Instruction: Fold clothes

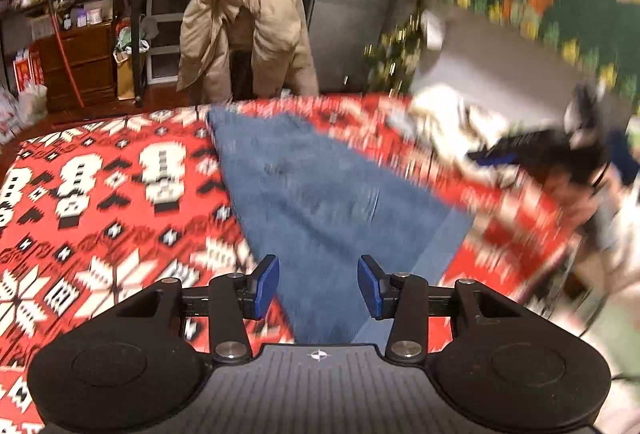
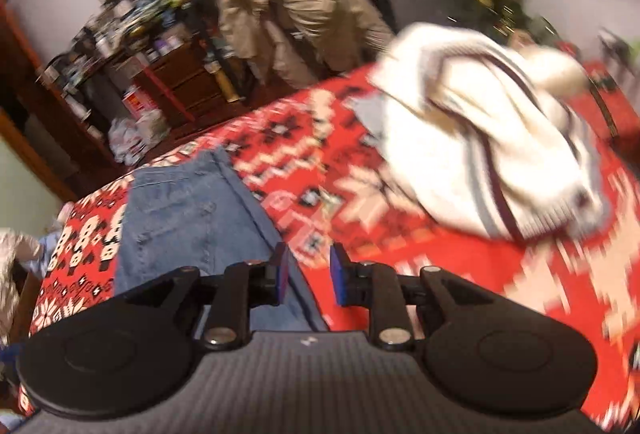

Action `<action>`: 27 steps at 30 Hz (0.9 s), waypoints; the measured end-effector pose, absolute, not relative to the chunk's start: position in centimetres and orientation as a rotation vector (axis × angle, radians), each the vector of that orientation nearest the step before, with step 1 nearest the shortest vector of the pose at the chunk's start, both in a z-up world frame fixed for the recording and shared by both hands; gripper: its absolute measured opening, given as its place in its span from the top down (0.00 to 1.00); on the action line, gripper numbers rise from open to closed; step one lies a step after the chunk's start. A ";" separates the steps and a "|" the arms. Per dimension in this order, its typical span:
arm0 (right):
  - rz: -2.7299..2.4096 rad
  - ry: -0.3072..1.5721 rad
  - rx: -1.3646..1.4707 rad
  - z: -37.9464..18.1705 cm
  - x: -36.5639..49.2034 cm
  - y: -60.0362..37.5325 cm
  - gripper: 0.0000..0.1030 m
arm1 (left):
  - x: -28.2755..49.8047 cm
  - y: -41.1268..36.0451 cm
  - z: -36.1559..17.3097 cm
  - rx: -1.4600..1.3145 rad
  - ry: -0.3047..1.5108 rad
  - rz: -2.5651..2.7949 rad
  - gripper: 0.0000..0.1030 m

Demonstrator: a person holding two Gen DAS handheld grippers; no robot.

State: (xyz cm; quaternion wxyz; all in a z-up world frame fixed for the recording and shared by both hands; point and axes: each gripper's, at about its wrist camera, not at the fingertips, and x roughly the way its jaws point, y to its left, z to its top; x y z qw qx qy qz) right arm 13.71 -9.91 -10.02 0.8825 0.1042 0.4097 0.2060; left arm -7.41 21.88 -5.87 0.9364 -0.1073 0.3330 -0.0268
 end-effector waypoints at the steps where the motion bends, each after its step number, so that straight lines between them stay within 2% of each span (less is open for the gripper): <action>1: 0.449 0.853 0.193 -9.7 14.6 -8.8 0.76 | -7.0 22.5 -5.3 -0.235 0.659 -0.055 0.54; 4: 0.508 0.852 0.119 -8.6 17.2 -5.6 0.76 | -4.5 23.9 -5.2 -0.212 0.638 0.001 0.52; 7: 0.580 0.866 0.056 -8.7 20.8 -1.6 0.76 | -0.1 25.4 -6.9 -0.238 0.687 0.061 0.57; 8: 0.601 0.876 0.041 -9.0 22.2 -0.2 0.76 | 1.5 26.0 -7.6 -0.250 0.705 0.080 0.60; 10: 0.634 0.899 0.012 -10.1 24.9 2.3 0.77 | 4.5 26.8 -9.2 -0.264 0.750 0.134 0.77; 12: 0.662 0.923 -0.013 -11.3 27.3 4.6 0.83 | 6.8 27.3 -10.7 -0.259 0.781 0.188 0.85; 13: 0.673 0.935 -0.021 -11.8 28.3 5.4 0.89 | 7.8 27.5 -11.3 -0.254 0.794 0.215 0.86; 15: 0.696 0.955 -0.029 -12.9 29.9 6.6 0.89 | 9.2 28.0 -12.4 -0.267 0.813 0.228 0.86; 22: 0.787 1.003 0.003 -15.5 32.4 8.2 0.79 | 10.7 28.1 -13.5 -0.290 0.817 0.209 0.86; 24: 0.804 1.022 -0.002 -16.1 32.6 8.2 0.79 | 10.9 27.8 -13.4 -0.283 0.821 0.211 0.86; 26: 0.811 1.010 0.006 -16.0 32.3 7.8 0.98 | 11.0 27.6 -13.3 -0.274 0.822 0.212 0.86; 27: 0.803 0.985 0.000 -15.6 31.9 7.6 0.98 | 11.0 27.4 -13.1 -0.270 0.819 0.210 0.86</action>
